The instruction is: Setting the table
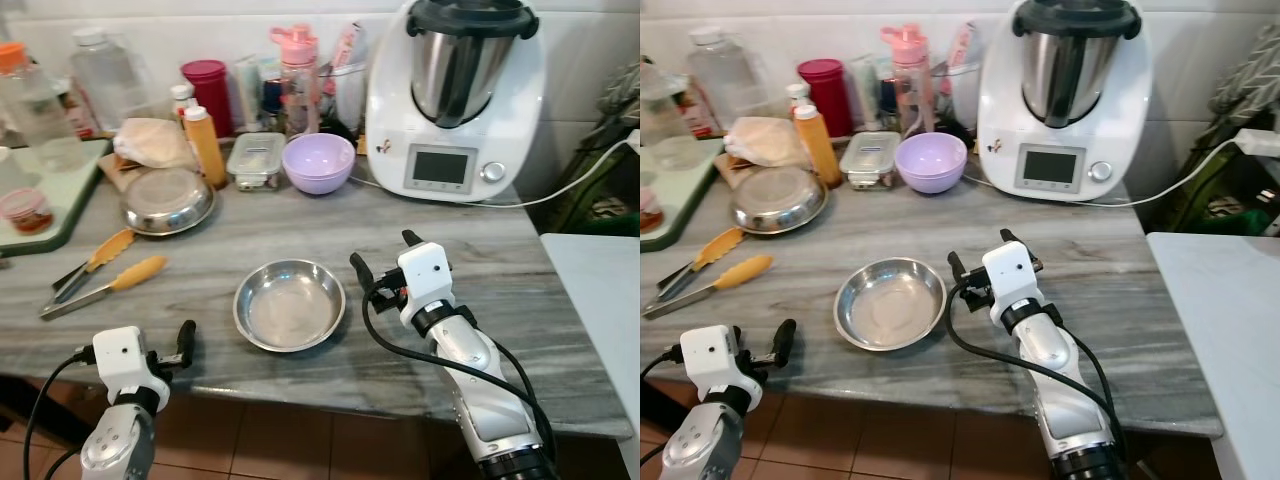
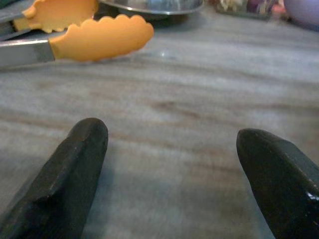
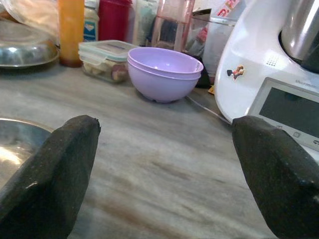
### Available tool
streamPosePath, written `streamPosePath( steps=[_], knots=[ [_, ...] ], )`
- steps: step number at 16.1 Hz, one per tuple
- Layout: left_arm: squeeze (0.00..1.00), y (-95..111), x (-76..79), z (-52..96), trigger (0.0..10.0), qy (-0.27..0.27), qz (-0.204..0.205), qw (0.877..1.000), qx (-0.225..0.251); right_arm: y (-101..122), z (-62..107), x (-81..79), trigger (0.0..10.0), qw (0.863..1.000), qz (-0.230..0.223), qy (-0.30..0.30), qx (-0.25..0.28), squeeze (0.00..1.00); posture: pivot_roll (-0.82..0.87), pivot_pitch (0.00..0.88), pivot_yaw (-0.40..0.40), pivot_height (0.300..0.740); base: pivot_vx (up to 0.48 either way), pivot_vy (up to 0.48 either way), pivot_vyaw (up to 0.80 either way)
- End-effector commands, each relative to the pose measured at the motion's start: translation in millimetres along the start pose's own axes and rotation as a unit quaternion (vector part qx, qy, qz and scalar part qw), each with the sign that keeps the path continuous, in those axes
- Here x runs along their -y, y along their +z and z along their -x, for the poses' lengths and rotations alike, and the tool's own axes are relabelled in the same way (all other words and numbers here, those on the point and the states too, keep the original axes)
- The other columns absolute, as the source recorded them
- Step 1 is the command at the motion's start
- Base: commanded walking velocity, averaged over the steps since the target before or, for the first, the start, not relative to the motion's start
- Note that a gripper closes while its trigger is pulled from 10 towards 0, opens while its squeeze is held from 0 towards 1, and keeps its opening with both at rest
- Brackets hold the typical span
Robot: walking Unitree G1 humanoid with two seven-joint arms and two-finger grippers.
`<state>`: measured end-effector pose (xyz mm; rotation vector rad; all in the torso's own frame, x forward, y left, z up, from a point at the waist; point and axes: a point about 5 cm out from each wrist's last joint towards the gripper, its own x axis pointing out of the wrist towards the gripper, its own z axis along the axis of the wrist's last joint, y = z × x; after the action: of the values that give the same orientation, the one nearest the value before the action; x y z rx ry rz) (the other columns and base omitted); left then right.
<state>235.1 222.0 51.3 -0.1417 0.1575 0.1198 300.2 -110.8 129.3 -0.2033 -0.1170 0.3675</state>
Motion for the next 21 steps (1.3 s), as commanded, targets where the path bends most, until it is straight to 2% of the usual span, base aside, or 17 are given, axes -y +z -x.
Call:
streamPosePath(
  steps=[1,6,21],
  knots=[
    [0.0,11.9,7.0,-2.3,10.0,-0.007,-0.002,1.0,0.024,5.3,-4.4,-0.8,10.0,1.0,-0.002,0.002,0.014,0.0,-0.09,0.0,0.046,0.74,0.0,0.0,0.0],
    [0.0,23.7,18.3,-9.6,10.0,-0.025,-0.004,0.999,0.04,4.9,-7.3,0.2,10.0,1.0,-0.001,-0.003,0.015,0.0,-0.09,0.0,0.045,0.74,0.0,0.0,0.0],
    [0.0,24.9,11.4,-7.8,10.0,-0.027,-0.018,0.999,0.028,4.8,-10.3,4.0,10.0,1.0,0.002,-0.01,0.017,0.0,-0.09,0.0,0.049,0.74,-0.255,0.0,0.0]
  ],
)
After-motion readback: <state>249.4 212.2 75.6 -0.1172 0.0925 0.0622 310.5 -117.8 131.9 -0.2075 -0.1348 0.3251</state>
